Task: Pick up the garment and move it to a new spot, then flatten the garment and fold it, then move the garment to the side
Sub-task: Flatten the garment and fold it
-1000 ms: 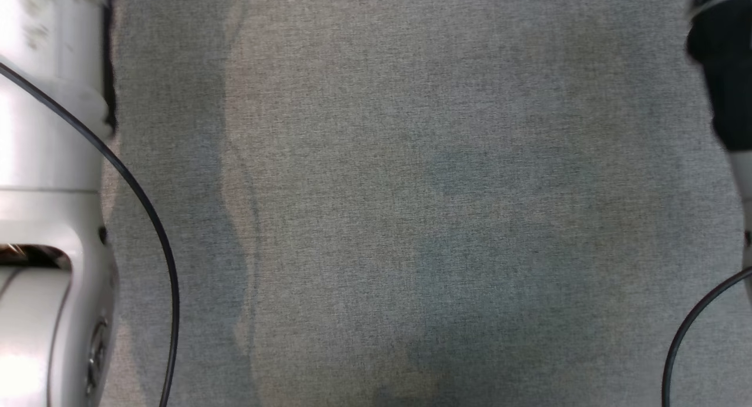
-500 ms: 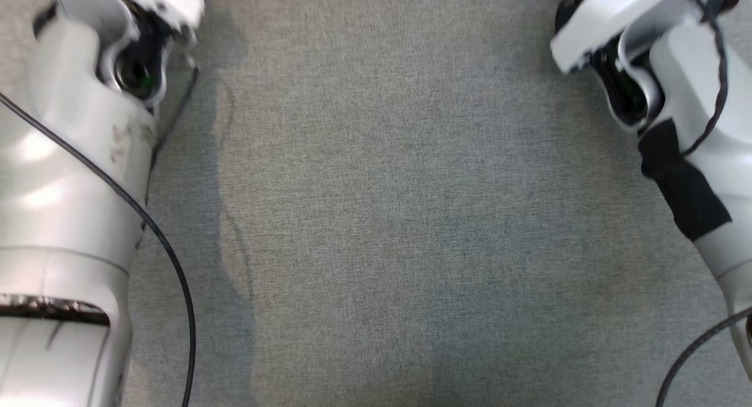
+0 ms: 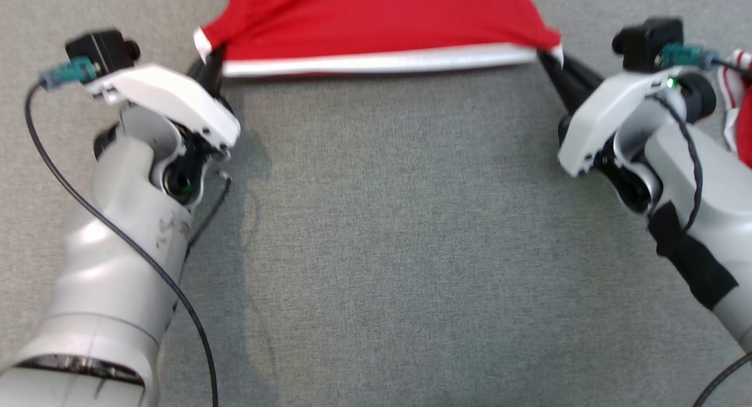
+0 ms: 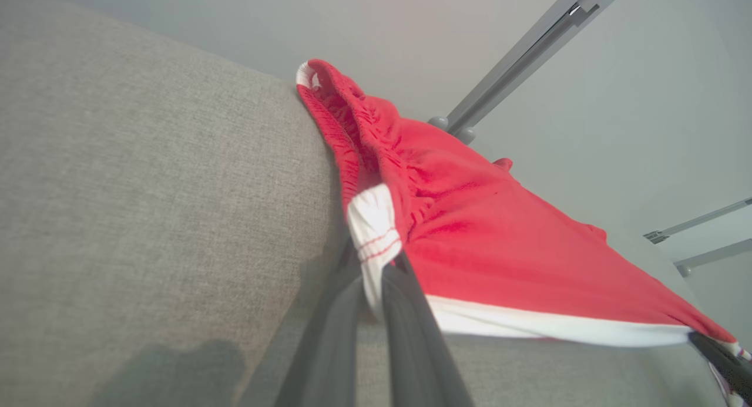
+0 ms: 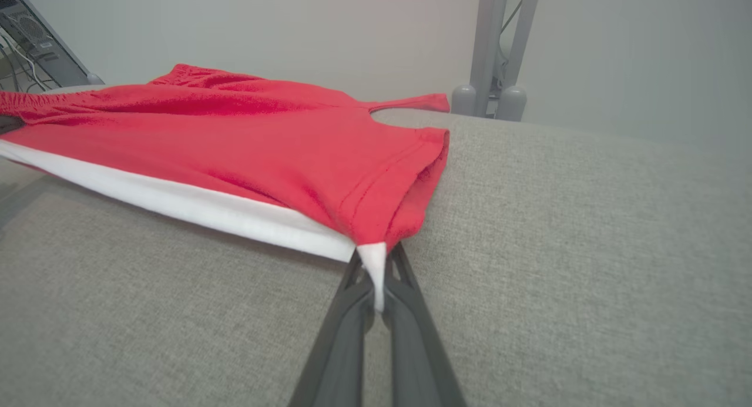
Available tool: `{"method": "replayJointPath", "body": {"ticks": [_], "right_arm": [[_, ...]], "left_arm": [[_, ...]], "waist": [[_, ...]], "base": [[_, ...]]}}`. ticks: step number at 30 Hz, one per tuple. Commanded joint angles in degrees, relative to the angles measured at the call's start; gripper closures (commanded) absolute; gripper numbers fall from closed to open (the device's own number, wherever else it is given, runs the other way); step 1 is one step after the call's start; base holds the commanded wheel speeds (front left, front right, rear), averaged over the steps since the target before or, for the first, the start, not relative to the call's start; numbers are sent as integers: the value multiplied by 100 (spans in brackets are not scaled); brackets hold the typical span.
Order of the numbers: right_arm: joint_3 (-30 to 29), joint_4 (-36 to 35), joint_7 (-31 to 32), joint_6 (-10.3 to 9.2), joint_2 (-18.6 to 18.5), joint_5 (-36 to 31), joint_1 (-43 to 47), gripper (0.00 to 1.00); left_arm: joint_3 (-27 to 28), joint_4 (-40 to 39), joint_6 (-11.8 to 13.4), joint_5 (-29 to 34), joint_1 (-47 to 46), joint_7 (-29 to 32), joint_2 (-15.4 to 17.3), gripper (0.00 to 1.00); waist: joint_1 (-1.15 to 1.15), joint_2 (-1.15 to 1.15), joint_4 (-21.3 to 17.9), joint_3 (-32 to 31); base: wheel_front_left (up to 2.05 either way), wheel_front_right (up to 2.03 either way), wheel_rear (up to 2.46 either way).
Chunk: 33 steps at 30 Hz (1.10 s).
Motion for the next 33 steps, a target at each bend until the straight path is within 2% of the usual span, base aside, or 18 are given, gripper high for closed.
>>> {"method": "replayJointPath", "body": {"ticks": [1,13,22,33], "right_arm": [[101,36,88,-36,-224,151,194,100],[968,-284,640,-43,-797,993,1043,100],[1338,-865,1396,-48,-1287,1848,1578,100],[1450,-1978,2309,-49,-2374,2865,2139,100]], "left_arm": [[-2,54,15,-50,204,-97,135,100],[-321,-338,13,-388,1397,-218,207,100],[-390,-782,14,-765,2350,-376,271,100],[-595,-1857,26,-1096,3649,-443,311,100]], "waist": [[0,0,-9,-271],[0,0,50,-1234],[0,0,75,-1779],[0,0,212,-2162]], "base": [[0,0,0],[0,0,0],[0,0,0],[0,0,0]]}}
